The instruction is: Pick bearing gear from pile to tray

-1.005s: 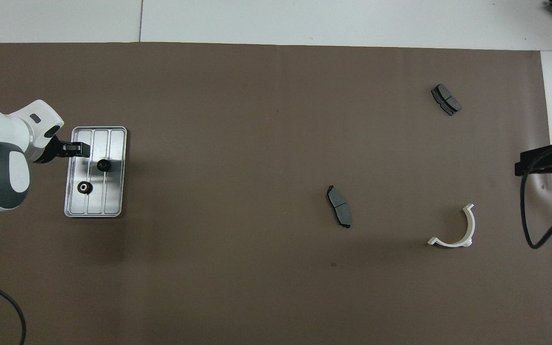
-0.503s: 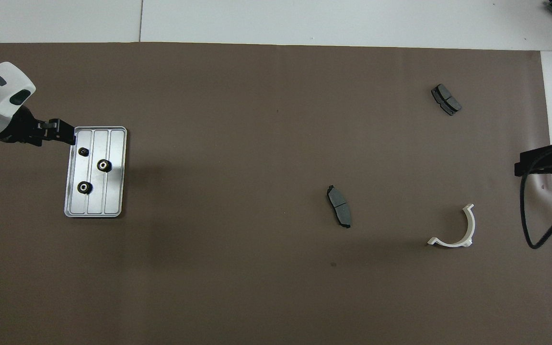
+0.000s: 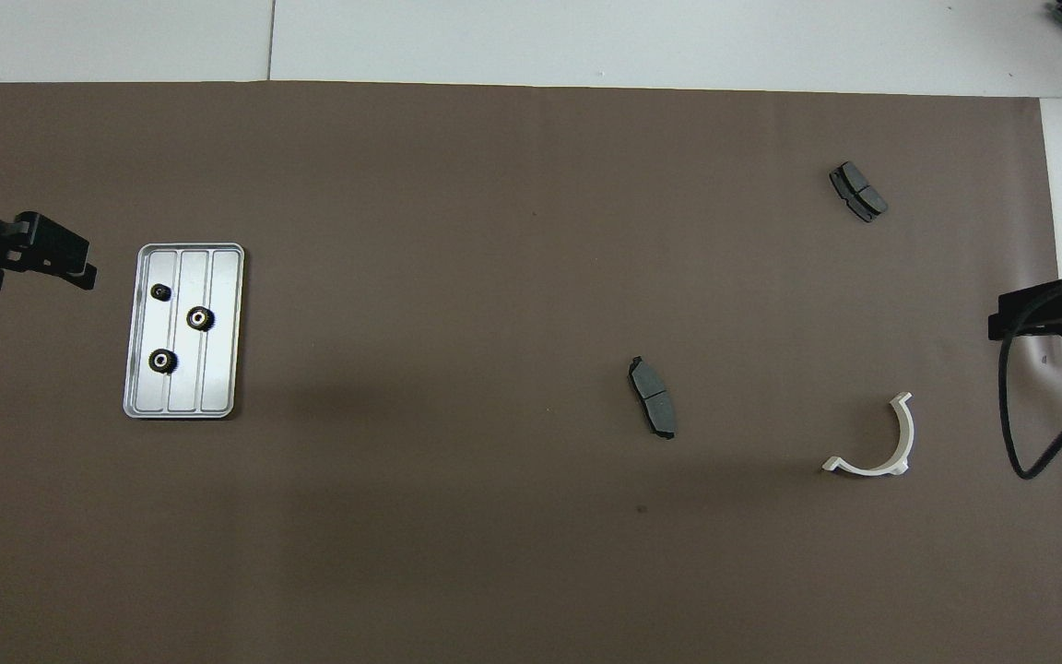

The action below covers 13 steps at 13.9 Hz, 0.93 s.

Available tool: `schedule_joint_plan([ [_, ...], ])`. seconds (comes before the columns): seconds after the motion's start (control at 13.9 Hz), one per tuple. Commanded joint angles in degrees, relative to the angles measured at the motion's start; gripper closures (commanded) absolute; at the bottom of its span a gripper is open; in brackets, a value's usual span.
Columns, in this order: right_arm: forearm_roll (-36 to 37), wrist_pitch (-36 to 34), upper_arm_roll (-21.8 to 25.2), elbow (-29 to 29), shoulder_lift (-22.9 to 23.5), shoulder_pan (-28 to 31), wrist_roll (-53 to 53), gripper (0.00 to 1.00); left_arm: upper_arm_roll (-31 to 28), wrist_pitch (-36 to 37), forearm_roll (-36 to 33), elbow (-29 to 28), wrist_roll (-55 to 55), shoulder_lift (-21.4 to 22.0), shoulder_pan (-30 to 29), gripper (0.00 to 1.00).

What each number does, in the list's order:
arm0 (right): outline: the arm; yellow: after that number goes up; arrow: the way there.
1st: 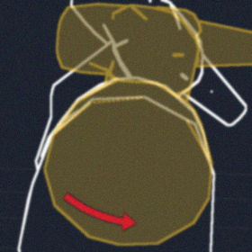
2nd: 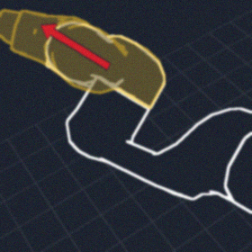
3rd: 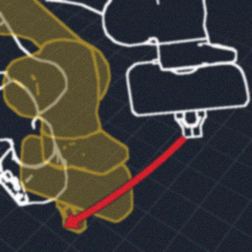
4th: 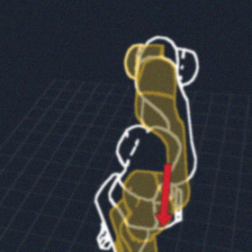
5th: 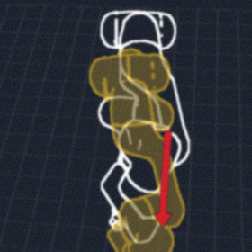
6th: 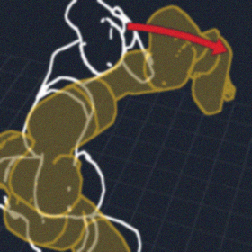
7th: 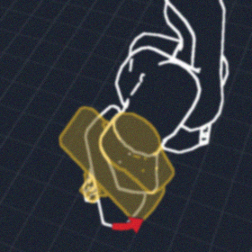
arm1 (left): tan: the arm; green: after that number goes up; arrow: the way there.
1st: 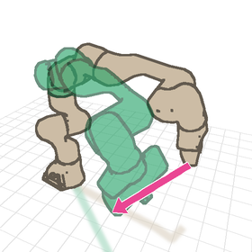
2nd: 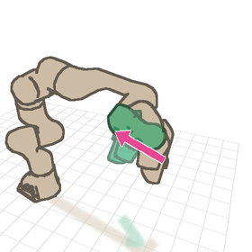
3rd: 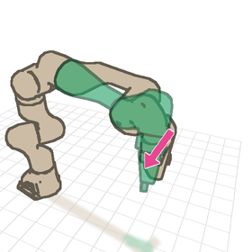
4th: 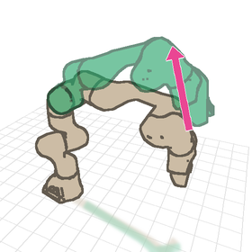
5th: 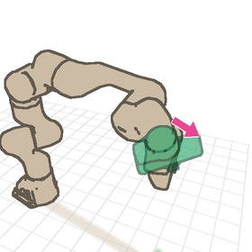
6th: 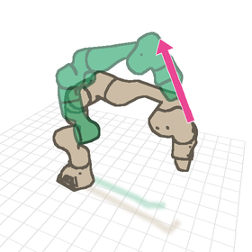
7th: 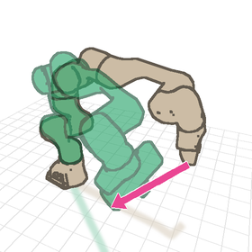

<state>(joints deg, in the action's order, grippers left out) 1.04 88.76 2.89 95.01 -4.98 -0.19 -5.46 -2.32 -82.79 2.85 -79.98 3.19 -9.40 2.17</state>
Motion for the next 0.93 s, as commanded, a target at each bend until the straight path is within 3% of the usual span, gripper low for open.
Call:
schedule_joint_plan([
  [0.0, -1.3, 1.0, -0.5, 1.2, -0.9, 0.6, -0.6, 0.00, -0.1, 2.2, -0.5, -0.7, -0.6, 4.4, 1.0, 0.00],
  [0.86, -1.1, 1.1, -0.5, 1.8, -1.3, 0.6, -0.5, 0.00, 0.0, 0.6, -0.9, -3.0, 0.0, 5.7, 1.3, 0.00],
])
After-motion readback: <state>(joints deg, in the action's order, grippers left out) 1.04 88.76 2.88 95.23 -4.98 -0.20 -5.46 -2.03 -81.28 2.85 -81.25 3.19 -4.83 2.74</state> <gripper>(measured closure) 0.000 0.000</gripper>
